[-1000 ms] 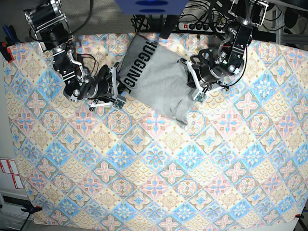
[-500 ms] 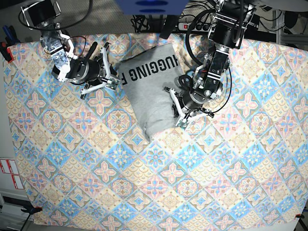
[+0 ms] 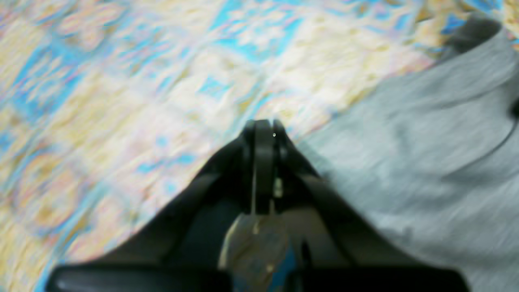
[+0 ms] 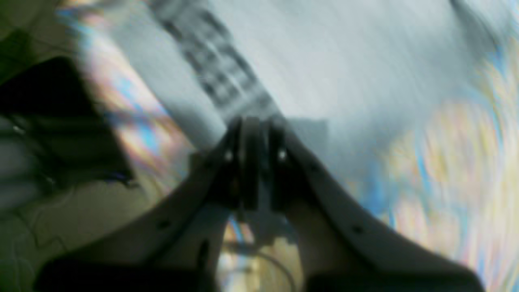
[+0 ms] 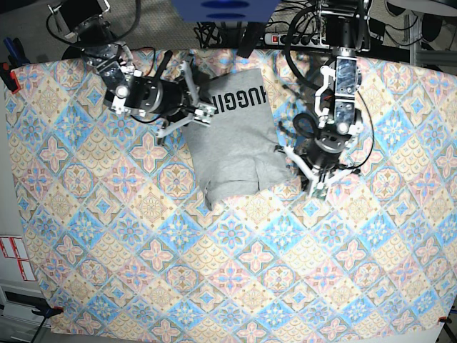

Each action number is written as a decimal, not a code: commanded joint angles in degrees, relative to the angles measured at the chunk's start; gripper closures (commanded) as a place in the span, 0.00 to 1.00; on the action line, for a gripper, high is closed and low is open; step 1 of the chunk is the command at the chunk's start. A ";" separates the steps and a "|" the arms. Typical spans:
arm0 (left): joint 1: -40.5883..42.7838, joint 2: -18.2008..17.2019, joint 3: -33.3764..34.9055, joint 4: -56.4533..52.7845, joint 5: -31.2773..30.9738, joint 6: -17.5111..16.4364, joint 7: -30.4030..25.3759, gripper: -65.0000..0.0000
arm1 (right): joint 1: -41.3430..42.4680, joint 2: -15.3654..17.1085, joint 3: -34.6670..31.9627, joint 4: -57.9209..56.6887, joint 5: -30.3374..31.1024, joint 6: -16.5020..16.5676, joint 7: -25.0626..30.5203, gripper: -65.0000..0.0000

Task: Fold the T-shirt properly
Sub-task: 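Fold the left gripper's end over onto the stack, forming a square bundle, then drag the folded bundle with the right gripper away from the arms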

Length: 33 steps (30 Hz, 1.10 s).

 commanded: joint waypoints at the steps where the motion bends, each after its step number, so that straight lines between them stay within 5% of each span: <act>1: 1.13 -0.15 -1.61 2.73 -0.15 -0.09 -0.80 1.00 | 2.32 -0.99 -0.96 0.85 0.58 -0.49 1.72 0.95; 8: 11.59 0.02 -11.02 13.10 -0.24 -0.09 -0.80 1.00 | 9.00 -8.46 -5.27 -6.28 0.58 -0.49 1.80 0.95; 20: 16.43 1.69 -12.07 16.79 -0.24 -0.09 -0.80 1.00 | 14.36 -20.77 -4.65 -28.43 0.49 -0.49 3.56 0.95; 28: 15.99 3.36 -12.25 16.70 -0.24 -0.09 -0.80 1.00 | 14.27 -20.59 3.61 -41.53 0.40 -0.49 11.04 0.95; 33: 15.90 3.45 -12.25 16.62 -0.24 -0.09 -0.80 1.00 | 15.33 -14.96 8.18 -44.25 0.32 -0.49 13.94 0.95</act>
